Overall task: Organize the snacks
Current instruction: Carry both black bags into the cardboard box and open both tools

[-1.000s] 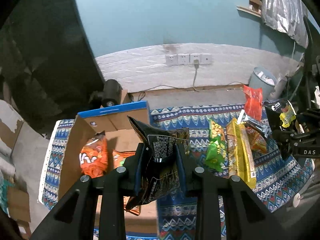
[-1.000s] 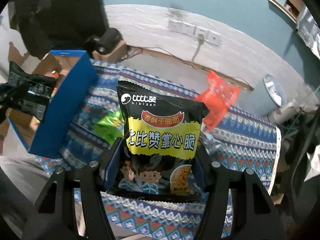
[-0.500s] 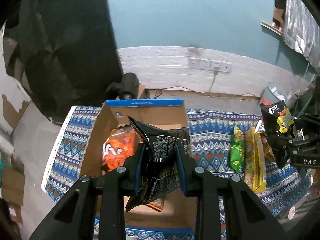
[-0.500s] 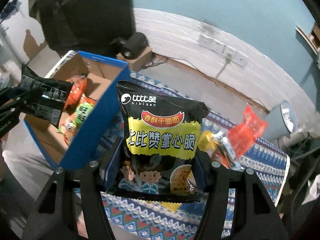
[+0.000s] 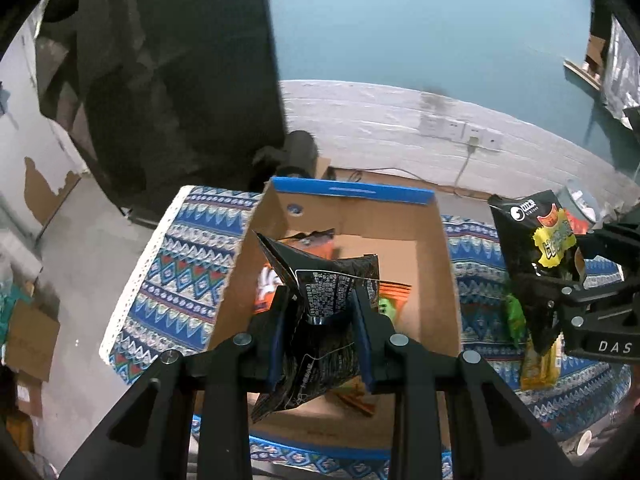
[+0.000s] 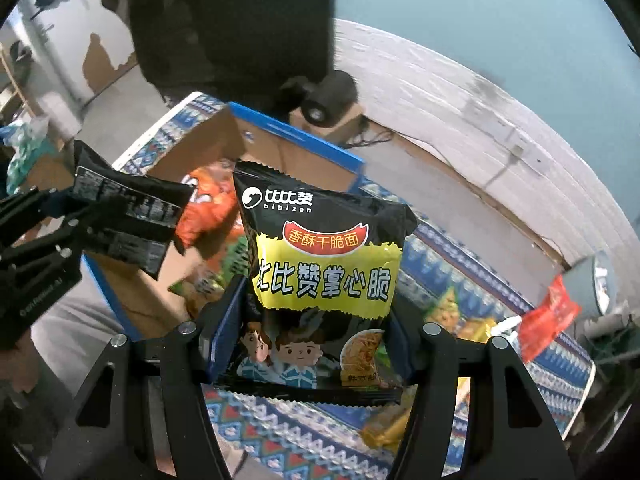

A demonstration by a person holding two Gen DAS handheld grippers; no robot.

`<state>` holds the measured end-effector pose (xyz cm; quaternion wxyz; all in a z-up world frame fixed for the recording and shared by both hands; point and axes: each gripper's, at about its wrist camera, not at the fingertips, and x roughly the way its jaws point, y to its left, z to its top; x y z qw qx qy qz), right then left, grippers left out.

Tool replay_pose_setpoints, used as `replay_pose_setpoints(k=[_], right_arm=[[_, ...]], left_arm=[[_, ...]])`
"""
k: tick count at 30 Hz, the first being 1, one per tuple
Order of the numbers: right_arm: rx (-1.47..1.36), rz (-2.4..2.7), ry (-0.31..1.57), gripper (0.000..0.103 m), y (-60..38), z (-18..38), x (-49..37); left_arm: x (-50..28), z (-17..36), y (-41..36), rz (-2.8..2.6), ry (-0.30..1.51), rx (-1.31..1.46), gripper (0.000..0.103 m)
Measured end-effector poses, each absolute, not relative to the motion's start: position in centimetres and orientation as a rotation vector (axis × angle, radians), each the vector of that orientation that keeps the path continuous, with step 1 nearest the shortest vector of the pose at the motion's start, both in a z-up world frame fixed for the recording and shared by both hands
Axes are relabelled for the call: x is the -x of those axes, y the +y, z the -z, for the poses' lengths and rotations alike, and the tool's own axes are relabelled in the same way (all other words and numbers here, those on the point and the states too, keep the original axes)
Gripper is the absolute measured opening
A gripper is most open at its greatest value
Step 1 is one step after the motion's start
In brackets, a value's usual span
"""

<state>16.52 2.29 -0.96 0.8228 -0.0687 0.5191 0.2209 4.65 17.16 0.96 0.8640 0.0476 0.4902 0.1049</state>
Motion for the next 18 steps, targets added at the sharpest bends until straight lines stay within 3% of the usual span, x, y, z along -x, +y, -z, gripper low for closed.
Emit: replay_pose_setpoints(k=[18], right_arm=[[0.152, -0.555, 1.181, 0.063, 8.5, 4.5, -19.0]], left_arm=[[-5.0, 1.6, 21.6, -0.321, 1.099, -0.078, 0.030]])
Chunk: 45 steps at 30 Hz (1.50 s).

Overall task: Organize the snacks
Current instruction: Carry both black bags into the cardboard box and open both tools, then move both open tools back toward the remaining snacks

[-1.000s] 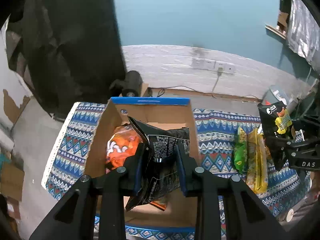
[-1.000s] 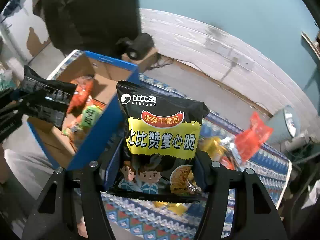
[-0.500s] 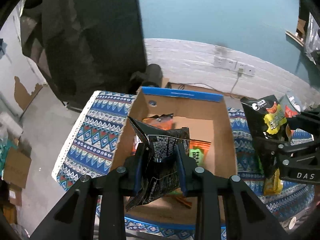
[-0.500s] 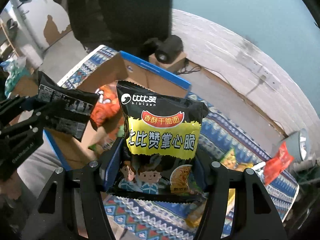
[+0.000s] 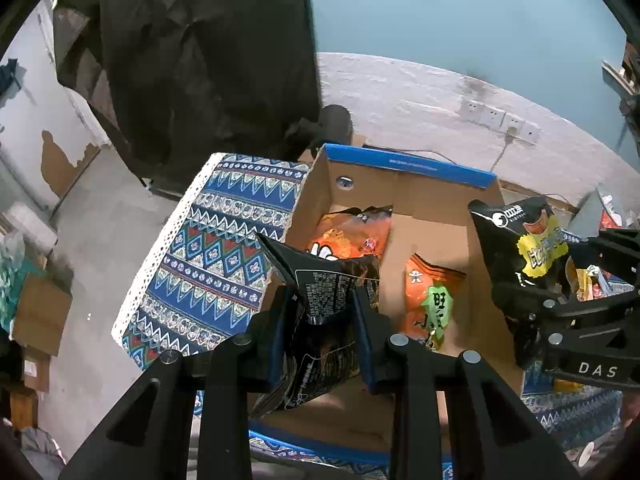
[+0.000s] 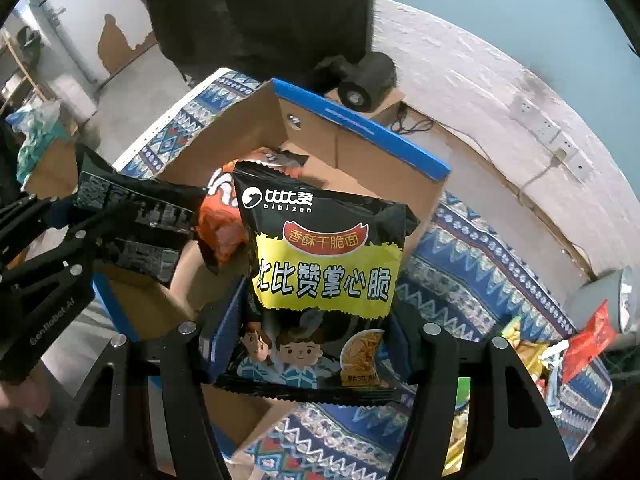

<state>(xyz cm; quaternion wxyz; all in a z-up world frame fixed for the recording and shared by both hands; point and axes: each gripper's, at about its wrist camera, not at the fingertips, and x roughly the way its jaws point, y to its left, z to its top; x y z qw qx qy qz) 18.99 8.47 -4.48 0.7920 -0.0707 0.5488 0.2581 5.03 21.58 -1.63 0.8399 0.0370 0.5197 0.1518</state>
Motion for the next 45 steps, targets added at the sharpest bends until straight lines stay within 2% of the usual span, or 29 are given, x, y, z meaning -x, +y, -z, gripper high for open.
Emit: replay_pose_setpoints(k=[8, 10, 11, 13, 19, 26, 45], right_arm=[[0.132, -0.603, 1.188, 0.064, 9.5, 4.4, -19.0], [0.132, -0.596, 1.177, 0.071, 9.2, 4.2, -19.0], [0.133, -0.589, 1.170, 0.074, 9.0, 4.1, -18.9], [0.129, -0.579, 1.162, 0.075, 8.6, 3.9, -18.9], [0.111, -0.541, 1.149, 0.075, 6.4, 3.2, -18.6], [0.101, -0.509, 1.145, 0.077, 3.5, 2.6, -17.8], [0.079, -0.384, 1.150, 0.078, -7.6, 3.0, -13.9]], left_arm=[[-5.2, 2.1, 21.4, -0.325, 1.118, -0.084, 0.031], [-5.3, 2.1, 21.2, -0.328, 1.123, -0.100, 0.031], [-5.3, 2.2, 21.1, -0.327, 1.125, -0.103, 0.038], [-5.3, 2.2, 21.0, -0.327, 1.125, -0.102, 0.050], [-5.3, 1.9, 20.0, -0.305, 1.124, -0.099, 0.053], [-5.2, 1.1, 16.9, -0.263, 1.099, -0.158, 0.070], [-5.9, 2.3, 7.6, -0.113, 1.125, -0.264, 0.073]])
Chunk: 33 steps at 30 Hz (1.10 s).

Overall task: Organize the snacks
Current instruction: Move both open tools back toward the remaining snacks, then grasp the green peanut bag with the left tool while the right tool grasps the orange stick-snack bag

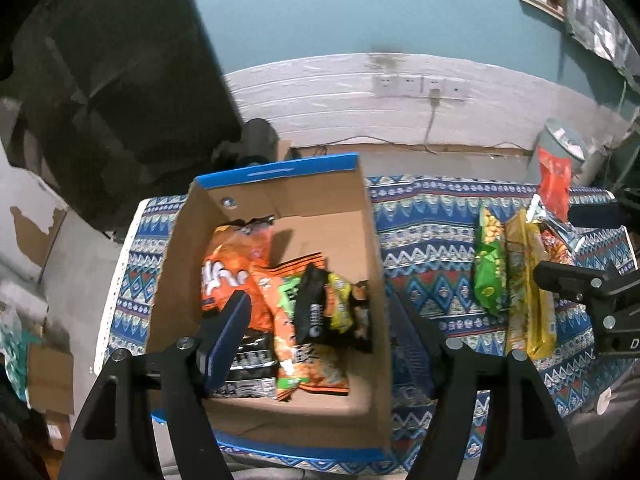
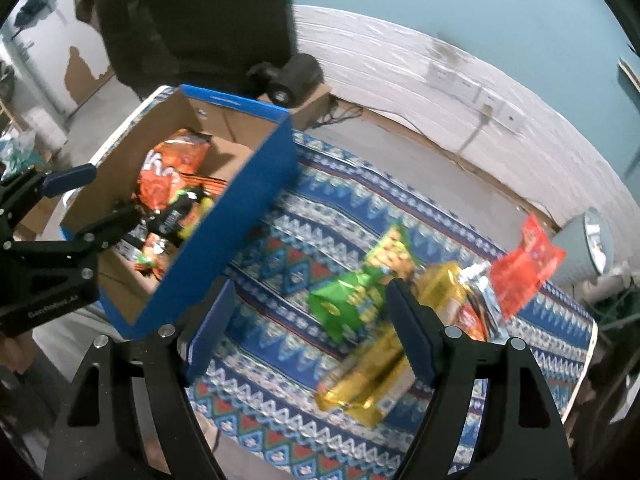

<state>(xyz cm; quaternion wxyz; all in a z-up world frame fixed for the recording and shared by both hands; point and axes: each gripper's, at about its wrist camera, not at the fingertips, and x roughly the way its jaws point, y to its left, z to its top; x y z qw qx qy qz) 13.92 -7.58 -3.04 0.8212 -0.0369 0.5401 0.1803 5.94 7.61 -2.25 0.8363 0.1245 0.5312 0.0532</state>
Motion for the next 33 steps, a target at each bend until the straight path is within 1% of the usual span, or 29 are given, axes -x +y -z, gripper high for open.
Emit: replay_pose_setpoints(k=[15, 17, 33], right_arm=[[-0.032, -0.239, 1.194, 0.078, -17.3, 5.7, -12.4], [-0.046, -0.220, 1.202, 0.078, -18.4, 6.2, -12.3], [-0.160, -0.095, 1.294, 0.078, -24.5, 11.6, -13.6]], left_arm=[[-7.1, 4.3, 0.2, -0.006, 1.151, -0.363, 0.074], [-7.3, 4.5, -0.6, 0.002, 1.155, -0.373, 0.076], [-9.7, 8.3, -3.9, 0.060, 1.230, -0.372, 0.078]])
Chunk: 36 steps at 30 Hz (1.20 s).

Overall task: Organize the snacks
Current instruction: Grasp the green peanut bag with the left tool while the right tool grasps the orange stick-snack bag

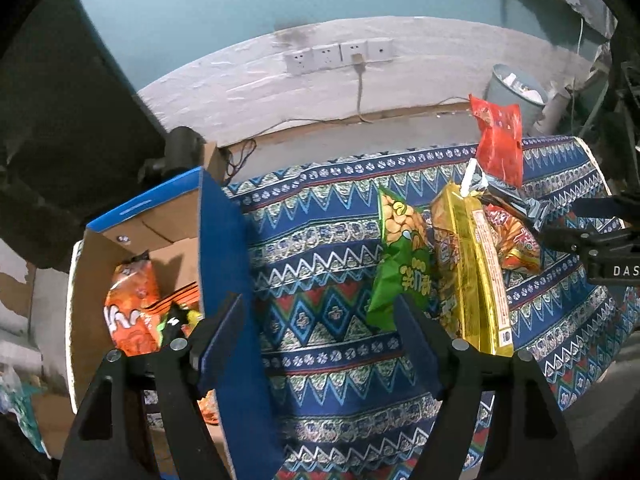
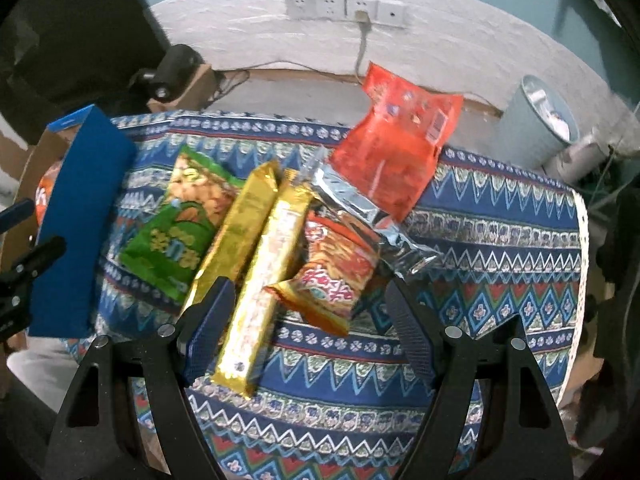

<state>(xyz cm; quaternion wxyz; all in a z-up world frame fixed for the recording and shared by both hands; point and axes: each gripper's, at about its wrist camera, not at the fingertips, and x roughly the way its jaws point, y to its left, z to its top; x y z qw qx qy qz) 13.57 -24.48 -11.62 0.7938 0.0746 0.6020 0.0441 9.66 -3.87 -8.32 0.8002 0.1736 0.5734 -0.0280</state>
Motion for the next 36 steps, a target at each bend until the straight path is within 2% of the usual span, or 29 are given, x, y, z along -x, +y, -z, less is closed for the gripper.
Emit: replay_pose_setpoints(k=[31, 32, 36], right_arm=[[-0.299, -0.066, 1.462, 0.078, -26.1, 21.7, -16.7], [-0.293, -0.069, 1.465, 0.077, -25.9, 21.9, -16.6], [-0.248, -0.093, 1.483, 0.060, -25.3, 22.4, -15.9]], left_arm=[[-16.1, 19.6, -8.0, 0.132, 1.418, -0.349, 0.078], [-16.1, 19.8, -8.1, 0.133, 1.421, -0.352, 0.078], [-15.8, 20.4, -8.1, 0.144, 1.425, -0.357, 0.078]])
